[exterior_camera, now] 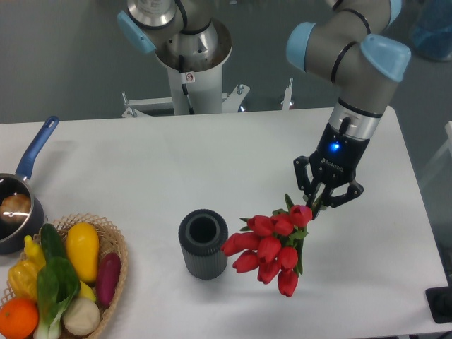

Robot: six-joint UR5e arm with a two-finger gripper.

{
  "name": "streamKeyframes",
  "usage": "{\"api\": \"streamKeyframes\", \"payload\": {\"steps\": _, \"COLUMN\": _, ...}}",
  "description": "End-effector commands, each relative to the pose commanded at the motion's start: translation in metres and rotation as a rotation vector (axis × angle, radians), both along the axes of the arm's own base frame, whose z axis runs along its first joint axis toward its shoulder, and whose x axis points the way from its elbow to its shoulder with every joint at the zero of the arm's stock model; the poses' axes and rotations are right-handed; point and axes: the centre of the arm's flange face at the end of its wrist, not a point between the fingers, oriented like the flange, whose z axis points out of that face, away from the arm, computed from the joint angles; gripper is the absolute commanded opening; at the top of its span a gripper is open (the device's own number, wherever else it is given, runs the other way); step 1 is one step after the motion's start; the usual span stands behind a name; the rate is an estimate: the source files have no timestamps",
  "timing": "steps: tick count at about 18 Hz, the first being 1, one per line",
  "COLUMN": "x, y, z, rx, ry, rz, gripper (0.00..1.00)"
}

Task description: Pick up the flowers from the table

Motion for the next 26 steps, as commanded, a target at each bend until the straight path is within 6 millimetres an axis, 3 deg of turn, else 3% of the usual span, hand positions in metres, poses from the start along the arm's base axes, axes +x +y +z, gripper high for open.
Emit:
{"api": "streamKeyframes", "payload": {"steps": 6, "x": 0.000, "y": -0.002, "z": 0.013, "rx": 0.094, "ry": -0.031, "rz": -0.001, "gripper": 0.19}}
{"api": "streamKeyframes", "payload": {"steps": 9, "x": -0.009, "y": -0.017, "z": 0.017, "rx": 0.118, "ry": -0.041, "rz": 0.027, "gripper": 0.19}}
{"api": "streamKeyframes", "payload": {"steps": 12, "x": -0.011, "y": -0.017, "z": 0.021, "rx": 0.150, "ry": -0.063, "rz": 0.041, "gripper": 0.19}}
{"api": "streamKeyframes", "payload": {"steps": 26, "x": -0.012, "y": -0.019, "z": 0.020, "rx": 0.156, "ry": -0.070, "rz": 0.046, "gripper": 0.19}}
